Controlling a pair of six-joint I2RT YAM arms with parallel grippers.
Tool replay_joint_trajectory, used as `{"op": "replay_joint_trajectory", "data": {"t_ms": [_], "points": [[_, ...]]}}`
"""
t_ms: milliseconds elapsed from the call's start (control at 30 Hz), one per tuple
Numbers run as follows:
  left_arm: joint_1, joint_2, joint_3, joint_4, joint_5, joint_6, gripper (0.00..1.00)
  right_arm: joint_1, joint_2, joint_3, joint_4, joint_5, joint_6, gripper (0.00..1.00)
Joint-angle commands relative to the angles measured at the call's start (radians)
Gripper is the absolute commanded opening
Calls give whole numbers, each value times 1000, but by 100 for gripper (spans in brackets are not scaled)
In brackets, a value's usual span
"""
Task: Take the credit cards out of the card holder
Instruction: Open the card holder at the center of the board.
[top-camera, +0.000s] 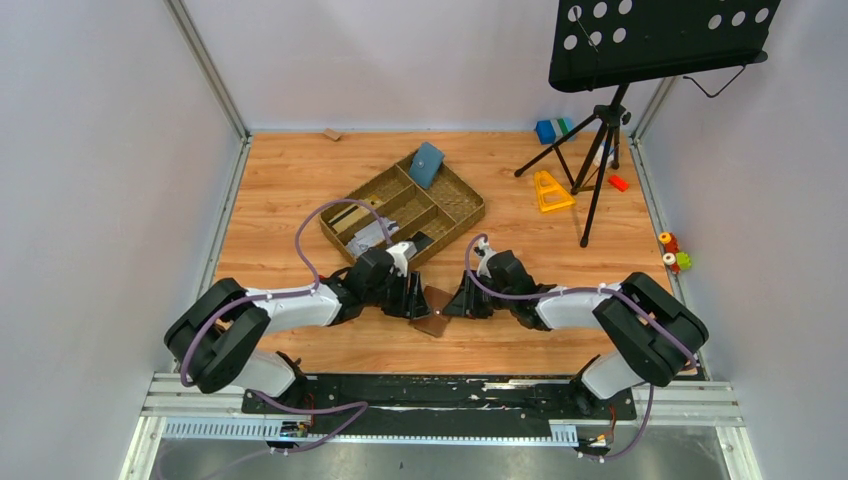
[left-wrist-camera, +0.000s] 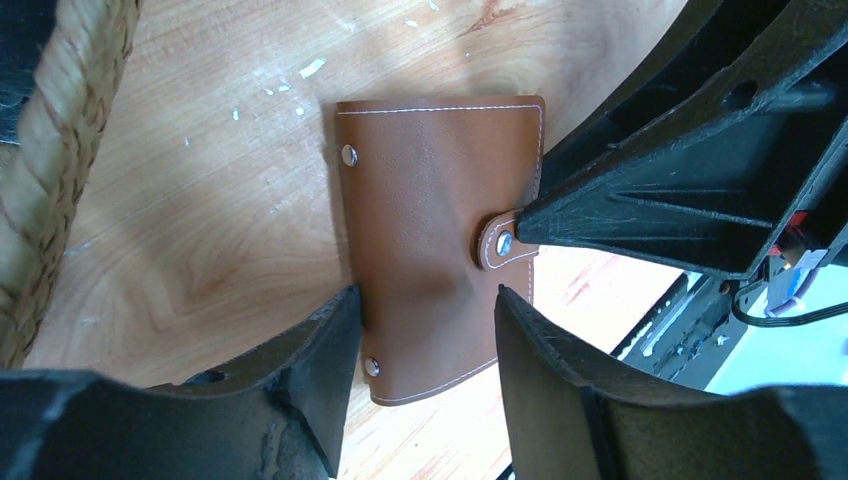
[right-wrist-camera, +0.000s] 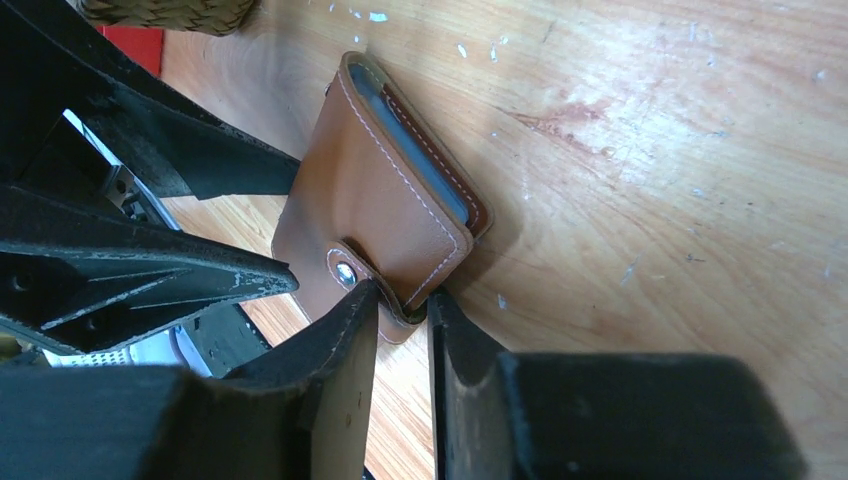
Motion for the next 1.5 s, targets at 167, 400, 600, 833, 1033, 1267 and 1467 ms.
{"op": "replay_joint_trajectory", "data": {"t_ms": [167,400,600,833,1033,1267,1467], "points": [[-2,6,-23,62,56,-40,42,1,32,-6,58,5,9,19],[-1,-61,-34,74,44,-67,1,1,15,-10,69,-8,-9,21],[-1,-141,-33,-26,-33,-50,0,0,-82,2,-24,43,-58,45],[-2,-212,-43,-60,-78,-70,0,86,-178,60,-213,186,-119,71],[-3,-230,-47,-61,-93,-90,0,145,-186,124,-297,294,-120,66],[-40,-245,-67,-34,-150,-135,0,194,-99,190,-288,305,-115,66],[-41,-261,-68,-36,-151,-144,0,197,-74,196,-295,331,-107,69]]}}
